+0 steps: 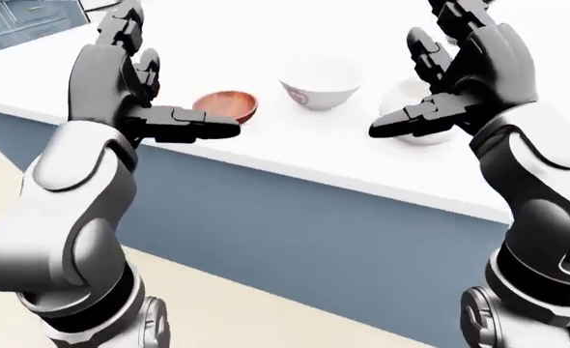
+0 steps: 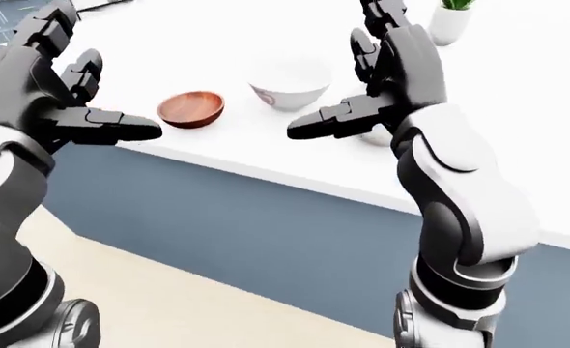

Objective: Stack the bowls from largest to smallest.

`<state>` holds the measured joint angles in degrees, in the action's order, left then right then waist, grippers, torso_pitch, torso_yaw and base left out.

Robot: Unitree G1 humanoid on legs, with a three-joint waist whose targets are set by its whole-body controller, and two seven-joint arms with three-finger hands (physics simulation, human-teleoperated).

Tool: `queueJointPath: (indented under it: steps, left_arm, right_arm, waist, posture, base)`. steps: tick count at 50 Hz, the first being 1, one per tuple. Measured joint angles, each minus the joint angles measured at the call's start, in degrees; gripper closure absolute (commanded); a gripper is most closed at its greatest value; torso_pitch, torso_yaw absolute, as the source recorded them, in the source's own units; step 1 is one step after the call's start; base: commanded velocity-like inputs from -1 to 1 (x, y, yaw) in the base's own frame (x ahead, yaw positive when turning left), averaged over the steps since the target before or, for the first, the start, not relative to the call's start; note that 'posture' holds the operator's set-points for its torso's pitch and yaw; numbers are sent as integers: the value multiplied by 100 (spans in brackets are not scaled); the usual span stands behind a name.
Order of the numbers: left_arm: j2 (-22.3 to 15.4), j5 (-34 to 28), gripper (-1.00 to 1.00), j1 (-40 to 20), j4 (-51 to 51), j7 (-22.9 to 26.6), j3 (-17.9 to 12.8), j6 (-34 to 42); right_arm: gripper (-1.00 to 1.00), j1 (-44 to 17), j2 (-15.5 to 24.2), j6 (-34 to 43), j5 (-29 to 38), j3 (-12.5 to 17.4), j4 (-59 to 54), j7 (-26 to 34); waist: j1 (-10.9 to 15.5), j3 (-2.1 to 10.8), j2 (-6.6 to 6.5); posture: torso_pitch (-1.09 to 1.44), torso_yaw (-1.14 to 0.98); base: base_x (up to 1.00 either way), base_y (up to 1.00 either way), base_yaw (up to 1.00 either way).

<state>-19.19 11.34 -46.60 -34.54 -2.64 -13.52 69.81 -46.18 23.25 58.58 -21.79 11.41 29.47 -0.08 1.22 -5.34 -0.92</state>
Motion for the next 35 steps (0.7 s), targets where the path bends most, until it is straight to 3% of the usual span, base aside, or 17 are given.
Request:
queueJointPath:
  steps: [3,5,8,9,12,15,21,26,30,33,35]
  left_arm:
    - [12,77,-100,-12,-46,17,111,-79]
    - [18,128,-100,44,-14,38,145,-99]
    - [3,168,-100,-41,-19,38,138,-77]
    - [34,187,-100,-34,-59,41,154,-97]
    - [-5,276,-100,-34,-137,77,182,-119]
    - [-24,293,-100,-57,-80,55,156,-100]
    - [-15,302,-100,-4,-4,27,208,-13]
    - [-25,300,-100,-80,-104,20,198,-116]
    - [-29,306,-100,-51,-92,26,192,-131]
    - [-41,262,-100,65,-51,-18,91,-32]
    - [-87,212,-100,59,-41,-62,9,31]
  right_arm:
    - [-100,-44,60,-28,66,144,66,-17]
    - [-100,-54,62,-41,109,183,86,-27]
    - [-100,-116,89,-64,131,210,106,-22]
    - [-100,-105,105,-68,129,263,142,-28]
    - [-100,-103,126,-42,133,363,180,-75]
    - [-100,-145,159,-46,136,310,90,-94]
    - [-100,-117,175,87,119,284,1,-55]
    - [-100,-187,215,-57,110,382,118,-94]
    - [-100,-238,219,-63,82,372,69,-131]
    - [-100,-205,71,60,-122,362,97,-190]
    - [-100,-209,90,95,-300,315,8,-234]
  waist:
    - [-70,-24,49]
    - [-54,81,171]
    - [-57,297,460]
    - [-91,286,378]
    - [-85,196,388]
    - [-91,122,300]
    - [-113,303,334]
    - [-176,317,99]
    - [-214,314,-326]
    - [-99,117,-329]
    - [-80,158,-256]
  posture:
    - [0,0]
    - [0,0]
    - [0,0]
    - [0,0]
    - [0,0]
    - [0,0]
    - [0,0]
    - [0,0]
    - [0,0]
    - [0,0]
    - [0,0]
  base:
    - [7,0,0]
    - [19,0,0]
    - [20,0,0]
    - [11,0,0]
    - [1,0,0]
    - [0,8,0]
    - [15,47,0]
    - [18,40,0]
    - [18,19,0]
    - [0,0,-21]
    - [0,0,-100]
